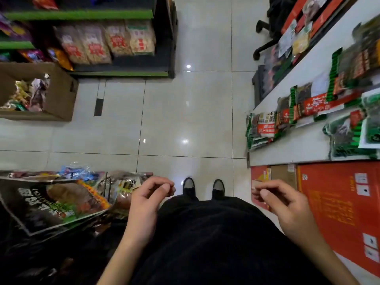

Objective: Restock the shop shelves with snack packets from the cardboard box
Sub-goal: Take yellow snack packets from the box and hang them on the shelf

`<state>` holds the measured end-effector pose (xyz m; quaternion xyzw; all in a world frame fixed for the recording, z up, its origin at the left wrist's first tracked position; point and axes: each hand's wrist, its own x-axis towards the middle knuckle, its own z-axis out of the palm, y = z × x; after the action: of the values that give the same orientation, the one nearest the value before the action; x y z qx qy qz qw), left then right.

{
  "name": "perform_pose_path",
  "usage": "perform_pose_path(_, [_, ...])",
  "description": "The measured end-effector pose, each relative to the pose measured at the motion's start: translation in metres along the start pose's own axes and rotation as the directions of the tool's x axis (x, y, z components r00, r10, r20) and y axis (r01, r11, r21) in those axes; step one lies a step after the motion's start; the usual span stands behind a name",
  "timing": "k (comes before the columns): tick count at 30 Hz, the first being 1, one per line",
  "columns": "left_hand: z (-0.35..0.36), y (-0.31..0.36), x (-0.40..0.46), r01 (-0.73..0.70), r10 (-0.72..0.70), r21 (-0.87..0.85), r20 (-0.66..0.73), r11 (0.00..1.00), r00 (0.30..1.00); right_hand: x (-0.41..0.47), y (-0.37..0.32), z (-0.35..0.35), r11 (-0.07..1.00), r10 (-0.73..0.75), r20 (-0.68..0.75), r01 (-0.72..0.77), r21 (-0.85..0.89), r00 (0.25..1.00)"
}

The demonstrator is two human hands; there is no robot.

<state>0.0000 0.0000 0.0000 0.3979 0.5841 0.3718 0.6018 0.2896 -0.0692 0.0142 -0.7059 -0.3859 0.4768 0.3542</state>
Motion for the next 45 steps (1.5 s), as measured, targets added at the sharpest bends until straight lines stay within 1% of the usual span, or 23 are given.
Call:
perform_pose_path(4, [0.009, 0.0, 0.005, 0.008, -0.008, -0.004, 0.002, 1.0, 1.0, 0.005, -0.003, -0.006, 1.0, 0.007, 0.007, -0.007, 0.012, 1.0])
perform_pose_path(8, [0.019, 0.001, 0.01, 0.001, -0.001, 0.002, 0.003, 1.0, 1.0, 0.013, -0.006, -0.013, 1.0, -0.021, 0.017, 0.021, 0.024, 1.0])
perform_pose_path(12, [0.031, 0.004, 0.01, -0.014, 0.014, 0.009, -0.024, 1.0, 1.0, 0.026, -0.009, -0.016, 0.999, -0.032, 0.052, 0.03, 0.036, 0.998])
perform_pose_path(16, [0.035, 0.003, 0.003, -0.007, 0.007, -0.008, -0.099, 1.0, 0.995, 0.048, -0.018, -0.009, 0.996, -0.055, 0.099, 0.048, 0.074, 0.994])
perform_pose_path(18, [0.033, 0.001, -0.003, 0.004, -0.009, -0.035, -0.141, 0.999, 0.99, 0.062, -0.026, -0.001, 0.995, -0.055, 0.15, 0.042, 0.09, 0.987])
perform_pose_path(21, [0.023, -0.002, -0.009, 0.018, -0.039, -0.088, -0.248, 0.996, 0.968, 0.087, -0.039, 0.018, 0.995, -0.068, 0.251, 0.046, 0.094, 0.966])
perform_pose_path(25, [0.001, -0.004, -0.002, 0.016, -0.07, -0.143, -0.378, 0.99, 0.923, 0.125, -0.065, 0.055, 0.993, -0.103, 0.365, 0.077, 0.087, 0.925])
perform_pose_path(29, [-0.029, 0.003, 0.026, -0.031, -0.049, -0.158, -0.48, 0.987, 0.876, 0.164, -0.098, 0.102, 0.992, -0.117, 0.487, 0.128, 0.012, 0.865])
perform_pose_path(32, [-0.054, 0.016, 0.053, -0.069, -0.06, -0.211, -0.551, 0.975, 0.832, 0.191, -0.123, 0.132, 0.984, -0.13, 0.539, 0.177, -0.036, 0.832])
perform_pose_path(35, [-0.079, 0.029, 0.076, -0.114, -0.09, -0.283, -0.618, 0.952, 0.781, 0.214, -0.146, 0.157, 0.974, -0.128, 0.587, 0.214, -0.078, 0.8])
perform_pose_path(37, [-0.093, 0.035, 0.091, -0.131, -0.107, -0.3, -0.662, 0.945, 0.742, 0.232, -0.159, 0.171, 0.963, -0.125, 0.612, 0.244, -0.116, 0.781])
perform_pose_path(41, [-0.114, 0.046, 0.126, -0.173, -0.161, -0.351, -0.741, 0.92, 0.652, 0.272, -0.188, 0.199, 0.956, -0.088, 0.656, 0.249, -0.156, 0.75])
perform_pose_path(45, [-0.135, 0.056, 0.17, -0.208, -0.211, -0.385, -0.798, 0.899, 0.565, 0.326, -0.221, 0.245, 0.942, -0.053, 0.724, 0.274, -0.192, 0.688])
